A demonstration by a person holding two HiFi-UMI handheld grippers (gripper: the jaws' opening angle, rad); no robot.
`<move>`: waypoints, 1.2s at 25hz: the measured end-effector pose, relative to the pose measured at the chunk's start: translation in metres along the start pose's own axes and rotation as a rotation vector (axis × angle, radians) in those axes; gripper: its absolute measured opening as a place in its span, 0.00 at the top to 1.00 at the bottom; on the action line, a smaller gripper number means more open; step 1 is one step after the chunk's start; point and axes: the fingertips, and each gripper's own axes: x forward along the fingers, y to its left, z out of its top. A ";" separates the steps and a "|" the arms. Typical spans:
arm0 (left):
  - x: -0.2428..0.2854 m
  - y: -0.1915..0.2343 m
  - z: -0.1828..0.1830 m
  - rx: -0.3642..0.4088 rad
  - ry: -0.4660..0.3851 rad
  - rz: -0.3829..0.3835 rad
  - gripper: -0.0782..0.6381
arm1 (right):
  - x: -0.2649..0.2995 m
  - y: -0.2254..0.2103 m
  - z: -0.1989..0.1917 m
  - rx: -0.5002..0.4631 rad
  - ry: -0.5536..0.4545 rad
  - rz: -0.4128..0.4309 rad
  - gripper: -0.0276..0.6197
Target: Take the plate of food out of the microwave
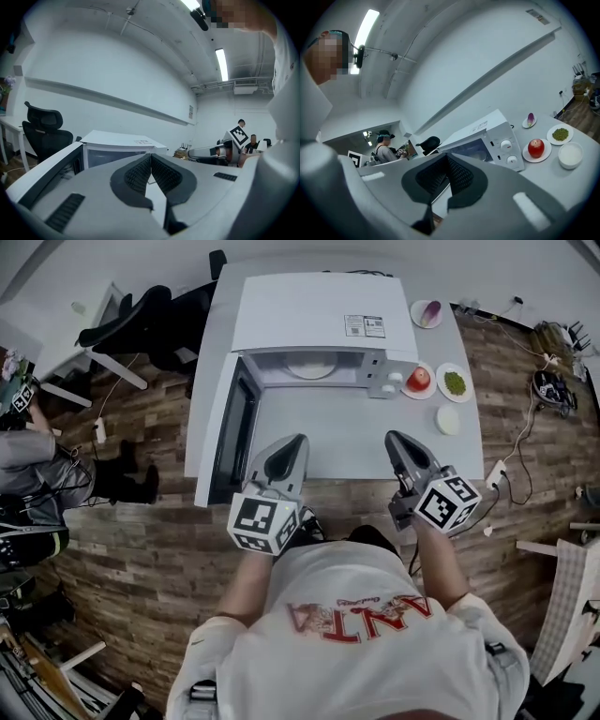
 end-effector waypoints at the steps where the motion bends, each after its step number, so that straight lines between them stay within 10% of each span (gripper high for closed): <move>1: 0.003 0.004 -0.001 -0.003 0.002 -0.015 0.88 | 0.008 0.002 -0.001 0.004 -0.005 -0.004 0.95; 10: 0.025 0.032 -0.011 -0.037 0.042 -0.041 0.88 | 0.070 -0.028 -0.024 0.210 0.020 -0.030 0.95; 22: 0.046 0.055 -0.018 -0.080 0.058 0.070 0.88 | 0.170 -0.109 -0.093 0.778 0.066 -0.127 0.95; 30: 0.055 0.070 -0.030 -0.139 0.092 0.087 0.88 | 0.209 -0.143 -0.113 0.913 0.027 -0.195 0.89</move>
